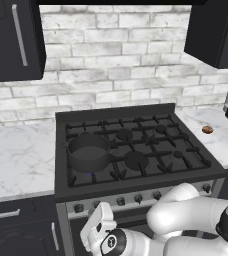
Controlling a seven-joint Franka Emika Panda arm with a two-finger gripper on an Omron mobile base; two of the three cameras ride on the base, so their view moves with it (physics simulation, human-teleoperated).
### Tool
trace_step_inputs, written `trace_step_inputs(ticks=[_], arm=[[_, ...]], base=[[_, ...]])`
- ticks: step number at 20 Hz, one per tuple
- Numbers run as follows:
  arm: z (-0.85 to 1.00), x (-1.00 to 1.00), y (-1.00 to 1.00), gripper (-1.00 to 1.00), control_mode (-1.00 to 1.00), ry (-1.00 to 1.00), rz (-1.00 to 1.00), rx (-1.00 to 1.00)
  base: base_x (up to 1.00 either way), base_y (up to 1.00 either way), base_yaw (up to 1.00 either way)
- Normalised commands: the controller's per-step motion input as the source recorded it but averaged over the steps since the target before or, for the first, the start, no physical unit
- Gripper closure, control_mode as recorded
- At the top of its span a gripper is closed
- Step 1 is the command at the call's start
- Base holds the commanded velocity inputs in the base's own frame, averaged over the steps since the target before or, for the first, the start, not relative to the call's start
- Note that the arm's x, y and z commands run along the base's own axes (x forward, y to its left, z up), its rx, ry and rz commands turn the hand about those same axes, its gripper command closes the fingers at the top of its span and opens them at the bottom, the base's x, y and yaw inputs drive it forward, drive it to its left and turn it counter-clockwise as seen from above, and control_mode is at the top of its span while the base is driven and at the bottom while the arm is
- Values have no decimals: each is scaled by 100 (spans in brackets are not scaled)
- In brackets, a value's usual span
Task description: Turn on the burner for the pot on the stove. Wait thirty seconds for the pot to heat up. Then add the mushroom to the pot.
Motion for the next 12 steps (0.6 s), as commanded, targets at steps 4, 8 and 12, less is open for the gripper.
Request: trace_step_inputs(ticks=[4, 8, 12], arm=[[0, 0, 0, 100, -100, 0, 0, 0], [0, 0, 0, 100, -100, 0, 0, 0], [0, 0, 0, 100, -100, 0, 0, 0]], base=[[0, 0, 0], [0, 0, 0], [0, 0, 0]])
